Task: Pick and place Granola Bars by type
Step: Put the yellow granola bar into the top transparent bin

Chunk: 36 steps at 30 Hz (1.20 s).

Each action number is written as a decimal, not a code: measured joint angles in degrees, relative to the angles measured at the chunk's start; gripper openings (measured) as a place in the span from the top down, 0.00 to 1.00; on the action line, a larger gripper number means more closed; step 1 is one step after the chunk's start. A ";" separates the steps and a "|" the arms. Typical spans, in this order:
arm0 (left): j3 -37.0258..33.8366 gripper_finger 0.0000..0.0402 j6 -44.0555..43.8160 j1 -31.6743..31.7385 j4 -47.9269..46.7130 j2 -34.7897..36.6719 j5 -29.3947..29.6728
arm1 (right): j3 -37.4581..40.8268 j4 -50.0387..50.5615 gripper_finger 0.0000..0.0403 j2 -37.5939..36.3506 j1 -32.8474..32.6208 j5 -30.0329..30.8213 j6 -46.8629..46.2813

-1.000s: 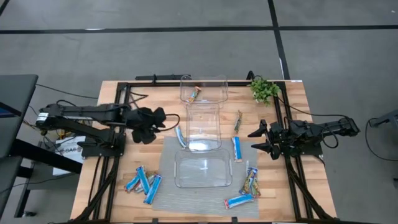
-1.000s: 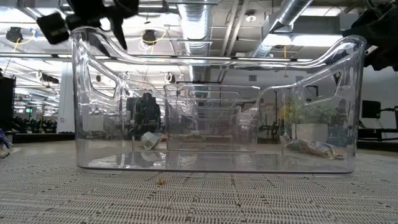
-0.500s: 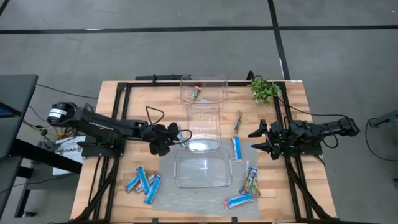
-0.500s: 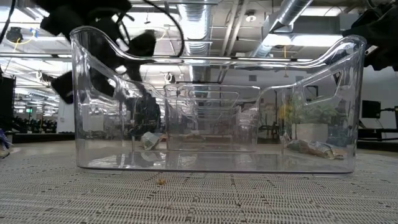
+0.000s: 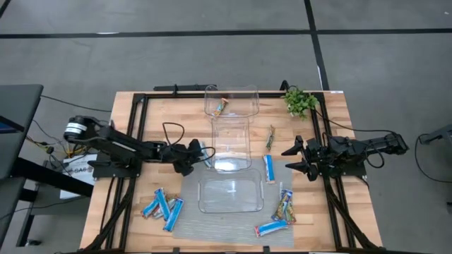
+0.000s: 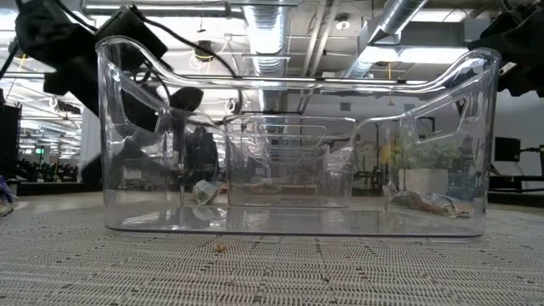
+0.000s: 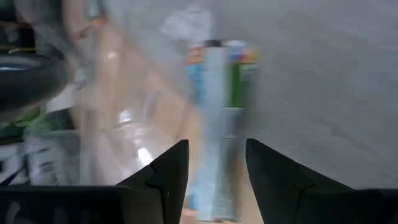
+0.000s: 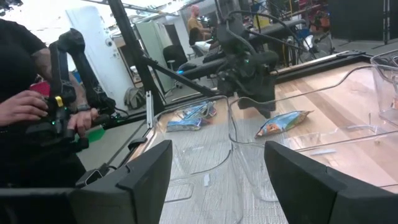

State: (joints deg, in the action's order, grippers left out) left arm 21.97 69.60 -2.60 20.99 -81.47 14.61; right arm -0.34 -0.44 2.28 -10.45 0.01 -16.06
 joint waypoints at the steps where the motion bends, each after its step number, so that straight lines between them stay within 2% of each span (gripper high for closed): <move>1: 0.45 0.62 -0.07 0.15 2.15 -1.57 1.56 | -0.01 0.02 0.38 0.02 -0.01 -0.01 -0.02; 7: 2.16 0.62 -0.24 1.10 7.35 -9.32 5.14 | -0.02 0.02 0.38 0.02 0.02 -0.02 -0.01; 15: 2.28 0.62 -0.42 1.00 5.63 -8.92 6.20 | 0.00 0.01 0.38 0.01 0.00 0.00 0.00; 23: 2.24 0.62 3.38 1.08 5.65 -8.84 1.09 | 0.00 0.01 0.38 0.02 0.02 0.00 0.00; 36: 2.13 0.62 5.92 1.06 7.42 -8.90 -2.04 | -0.02 0.00 0.38 0.00 -0.01 0.00 -0.02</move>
State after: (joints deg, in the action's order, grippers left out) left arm 24.10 75.53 -1.54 28.41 -90.37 12.57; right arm -0.36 -0.44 2.28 -10.46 0.01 -16.08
